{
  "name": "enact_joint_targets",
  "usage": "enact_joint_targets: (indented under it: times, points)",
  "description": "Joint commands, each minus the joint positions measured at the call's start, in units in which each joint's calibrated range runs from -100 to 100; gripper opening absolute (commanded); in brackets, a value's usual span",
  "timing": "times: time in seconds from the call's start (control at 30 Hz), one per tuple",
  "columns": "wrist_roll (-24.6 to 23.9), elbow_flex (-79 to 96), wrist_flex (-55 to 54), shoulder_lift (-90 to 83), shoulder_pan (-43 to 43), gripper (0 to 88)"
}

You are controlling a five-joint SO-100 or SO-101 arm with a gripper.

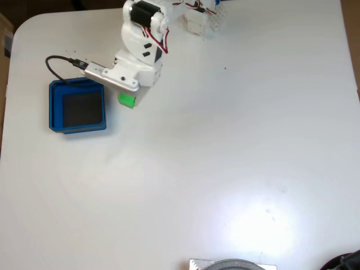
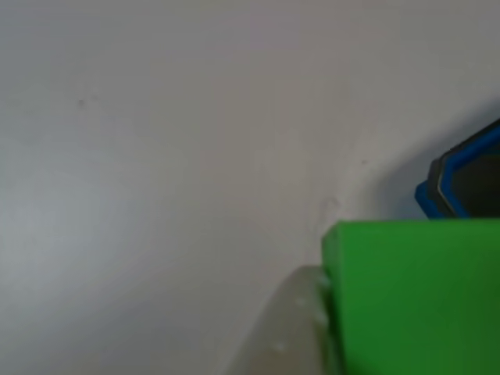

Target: Pick up green cube and drop it in the blue box

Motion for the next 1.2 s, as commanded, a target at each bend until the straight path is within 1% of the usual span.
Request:
enact_joint_targets:
  times: [0.0,0.23,0.43,0.6,0.77,0.87,0.97,1.17]
  points:
    - [-0.20,-3.46,-0.26,-4.08,4.97,2.0]
    - [-0.20,-3.46,-0.34,-1.99,10.62,2.0]
    - [-0.20,-3.72,-0.75,5.87,12.29,2.0]
    - [-0.20,-3.72,-7.43,11.89,12.68,2.0]
    - [-0.20,-3.55,-16.56,15.40,14.97,2.0]
    - [-0.20,-3.55,-19.82,17.66,16.57,2.0]
    - [-0.20,-3.55,-21.78,19.59,17.26,2.0]
    - [-0.20,-3.46,-22.19,21.68,17.33,2.0]
